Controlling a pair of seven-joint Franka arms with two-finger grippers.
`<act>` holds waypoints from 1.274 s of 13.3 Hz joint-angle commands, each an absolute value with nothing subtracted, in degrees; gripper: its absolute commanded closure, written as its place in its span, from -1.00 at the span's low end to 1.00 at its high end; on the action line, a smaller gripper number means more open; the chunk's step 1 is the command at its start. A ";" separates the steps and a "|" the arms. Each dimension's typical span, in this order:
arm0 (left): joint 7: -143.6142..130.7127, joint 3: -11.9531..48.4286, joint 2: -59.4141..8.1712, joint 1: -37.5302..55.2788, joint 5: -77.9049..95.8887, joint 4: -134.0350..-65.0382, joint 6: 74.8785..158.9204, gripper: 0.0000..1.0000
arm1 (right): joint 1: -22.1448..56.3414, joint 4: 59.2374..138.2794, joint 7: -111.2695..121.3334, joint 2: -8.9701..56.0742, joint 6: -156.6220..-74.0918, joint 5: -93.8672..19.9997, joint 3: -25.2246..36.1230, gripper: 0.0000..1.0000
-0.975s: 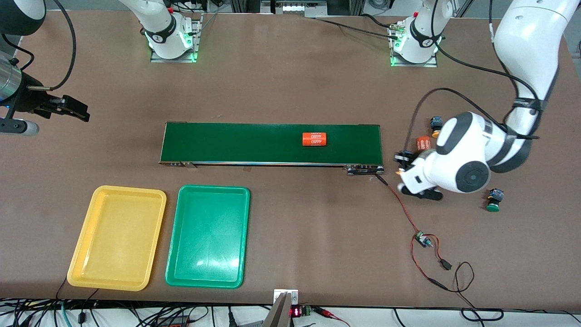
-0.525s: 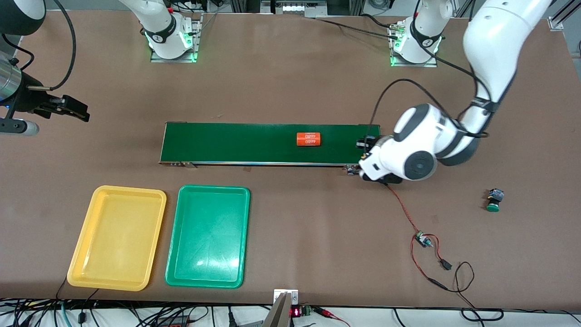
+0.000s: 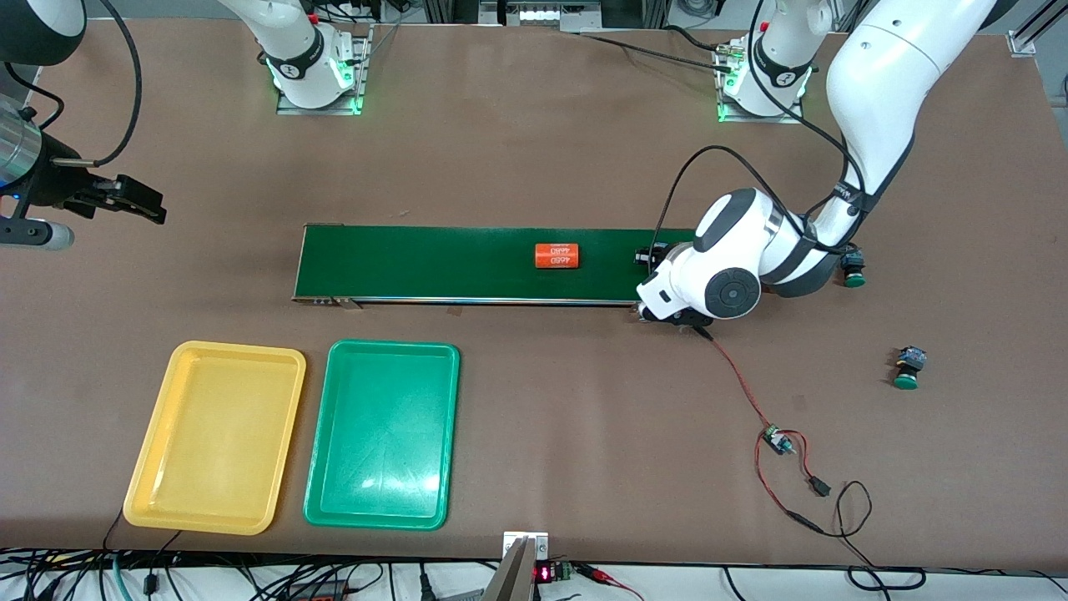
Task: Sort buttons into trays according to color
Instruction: 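Carry the yellow button onto the green belt and release it, then grasp a green-capped button with the left gripper while the right gripper approaches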
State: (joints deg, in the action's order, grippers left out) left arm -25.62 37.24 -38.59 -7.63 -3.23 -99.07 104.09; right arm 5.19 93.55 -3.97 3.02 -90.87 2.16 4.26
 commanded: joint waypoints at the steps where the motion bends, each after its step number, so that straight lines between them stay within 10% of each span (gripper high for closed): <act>1: -25.84 37.18 -37.88 -8.17 -2.99 -99.23 103.98 -1.00 | 5.71 92.55 -3.60 4.48 -90.18 1.93 4.04 -1.00; 10: -25.14 35.95 -36.47 -14.05 -15.00 -83.15 82.45 -1.00 | 5.54 92.55 -2.20 4.75 -90.18 1.50 3.96 -1.00; 17: -21.62 35.07 -37.53 -28.99 -22.57 -91.12 82.52 -1.00 | 6.50 92.55 -2.29 4.92 -90.26 1.41 3.96 -1.00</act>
